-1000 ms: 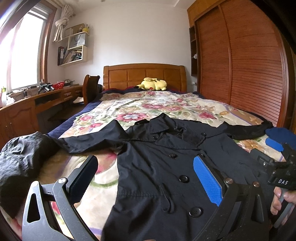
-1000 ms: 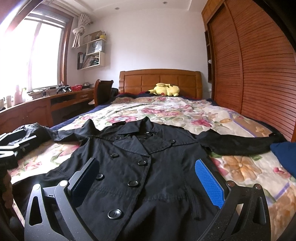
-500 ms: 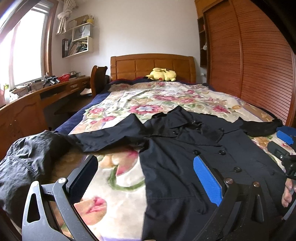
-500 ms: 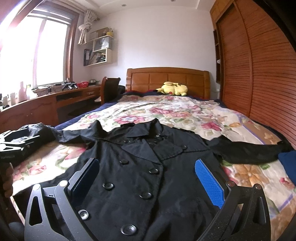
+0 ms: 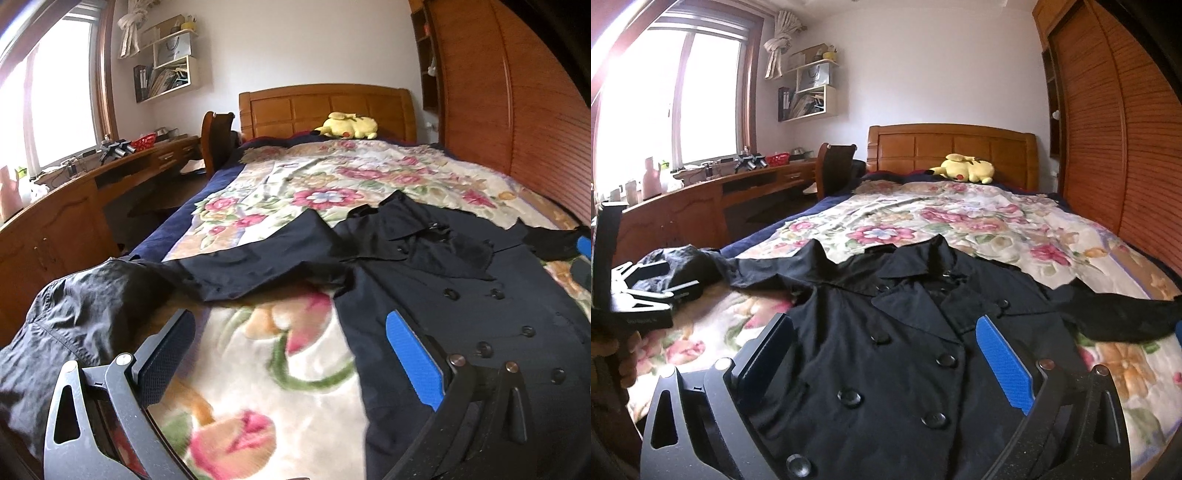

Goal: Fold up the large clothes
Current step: 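Grasp the coat sleeve nearest the left tool with the left tool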

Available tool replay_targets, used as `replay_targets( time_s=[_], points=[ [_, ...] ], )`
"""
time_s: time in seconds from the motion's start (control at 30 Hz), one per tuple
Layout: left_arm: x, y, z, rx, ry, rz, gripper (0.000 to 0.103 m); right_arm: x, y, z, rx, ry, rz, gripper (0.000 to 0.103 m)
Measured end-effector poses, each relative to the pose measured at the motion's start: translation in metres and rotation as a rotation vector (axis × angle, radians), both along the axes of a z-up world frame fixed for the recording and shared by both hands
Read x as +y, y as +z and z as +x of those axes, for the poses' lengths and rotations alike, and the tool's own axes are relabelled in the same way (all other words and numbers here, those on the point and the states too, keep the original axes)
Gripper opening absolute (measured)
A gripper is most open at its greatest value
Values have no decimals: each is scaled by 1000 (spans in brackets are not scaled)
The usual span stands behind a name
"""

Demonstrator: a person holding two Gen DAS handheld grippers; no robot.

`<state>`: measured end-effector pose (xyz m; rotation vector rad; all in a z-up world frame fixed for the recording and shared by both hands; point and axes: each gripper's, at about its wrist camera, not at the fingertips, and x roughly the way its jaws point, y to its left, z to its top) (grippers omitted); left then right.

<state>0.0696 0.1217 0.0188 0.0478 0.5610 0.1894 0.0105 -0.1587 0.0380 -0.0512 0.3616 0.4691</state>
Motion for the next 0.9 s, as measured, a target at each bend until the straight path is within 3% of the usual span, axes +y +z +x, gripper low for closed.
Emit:
replay_targets(
  time_s=[0.4, 0.9],
  points=[
    [34, -28, 54, 110, 56, 27, 103, 16, -2, 14, -35, 30, -41, 99],
    [62, -68, 127, 284, 70, 53, 101, 24, -7, 60, 52, 74, -64, 99]
  ],
)
